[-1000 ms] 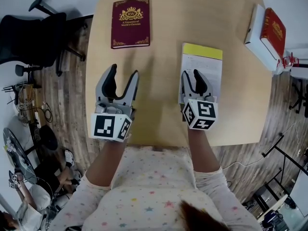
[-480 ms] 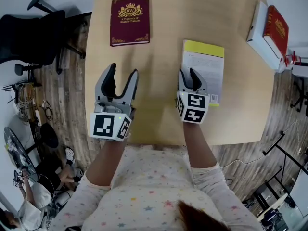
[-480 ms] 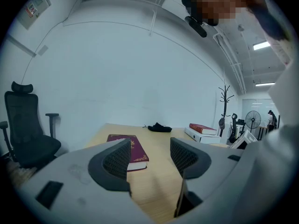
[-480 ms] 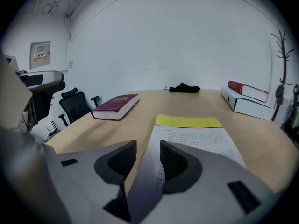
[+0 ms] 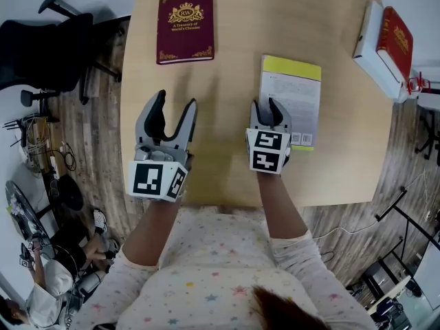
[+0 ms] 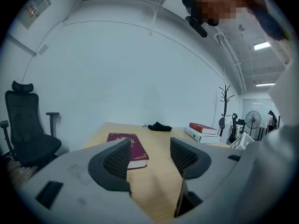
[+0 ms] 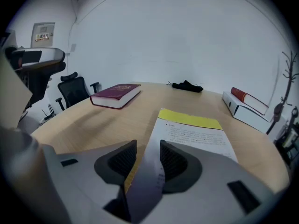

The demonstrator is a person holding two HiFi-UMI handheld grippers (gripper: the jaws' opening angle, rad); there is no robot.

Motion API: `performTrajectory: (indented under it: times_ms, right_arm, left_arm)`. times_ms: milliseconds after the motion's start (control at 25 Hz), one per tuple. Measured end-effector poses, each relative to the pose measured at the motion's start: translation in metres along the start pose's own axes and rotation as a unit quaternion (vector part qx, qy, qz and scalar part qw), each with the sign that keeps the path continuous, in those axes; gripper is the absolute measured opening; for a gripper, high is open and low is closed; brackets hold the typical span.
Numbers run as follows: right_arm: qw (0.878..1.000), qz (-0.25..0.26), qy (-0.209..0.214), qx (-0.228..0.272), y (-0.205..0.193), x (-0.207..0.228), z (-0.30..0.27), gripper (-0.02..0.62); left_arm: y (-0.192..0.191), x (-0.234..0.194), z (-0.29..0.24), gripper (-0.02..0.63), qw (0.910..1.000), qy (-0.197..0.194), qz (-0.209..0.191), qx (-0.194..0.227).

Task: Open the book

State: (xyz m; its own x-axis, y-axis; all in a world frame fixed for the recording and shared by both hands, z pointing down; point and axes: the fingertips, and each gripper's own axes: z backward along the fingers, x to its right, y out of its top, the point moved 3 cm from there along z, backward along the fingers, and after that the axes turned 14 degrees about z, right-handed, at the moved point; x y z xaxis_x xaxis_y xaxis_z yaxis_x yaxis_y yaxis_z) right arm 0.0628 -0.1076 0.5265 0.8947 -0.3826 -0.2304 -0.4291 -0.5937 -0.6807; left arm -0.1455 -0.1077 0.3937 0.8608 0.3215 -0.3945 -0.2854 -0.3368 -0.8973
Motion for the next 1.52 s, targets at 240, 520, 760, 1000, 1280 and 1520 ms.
performTrajectory:
  times_ms: [240,520,760,1000,1280,1520]
  right_arm:
    - [1.0,0.023,-0.002,-0.013,-0.004,-0.0039,-0.0025,0.158]
    - [0.998,0.059,-0.006,-0.026,-0.0059,-0.0051,-0.0049,0.147]
    - [0.997,0.074,-0.008,-0.032,-0.0057,-0.0056,-0.0052,0.144]
    - [0.994,0.106,-0.017,-0.033,-0.0071,-0.0072,-0.0055,0.143]
    - [0.994,0.103,-0.009,-0.024,-0.0066,-0.0061,-0.0048,0.137]
    - [0.996,0.085,0.004,-0.02,-0.0066,-0.0052,-0.0046,0.127]
  left_arm:
    - [-0.002,0.0001,0.0021,0.242,1.0,0.001,0.001,-0.002]
    - [-0.0028,-0.0002,0.0017,0.242,1.0,0.001,0.004,-0.004]
    - [-0.0046,0.0007,0.0025,0.242,1.0,0.001,0.004,-0.005]
    - [-0.0059,0.0009,0.003,0.242,1.0,0.003,0.004,-0.007]
    - [-0.0046,0.0006,0.0029,0.242,0.9999,0.004,0.007,-0.005]
    - [-0.0029,-0.0008,0.0023,0.242,1.0,0.006,0.005,-0.004]
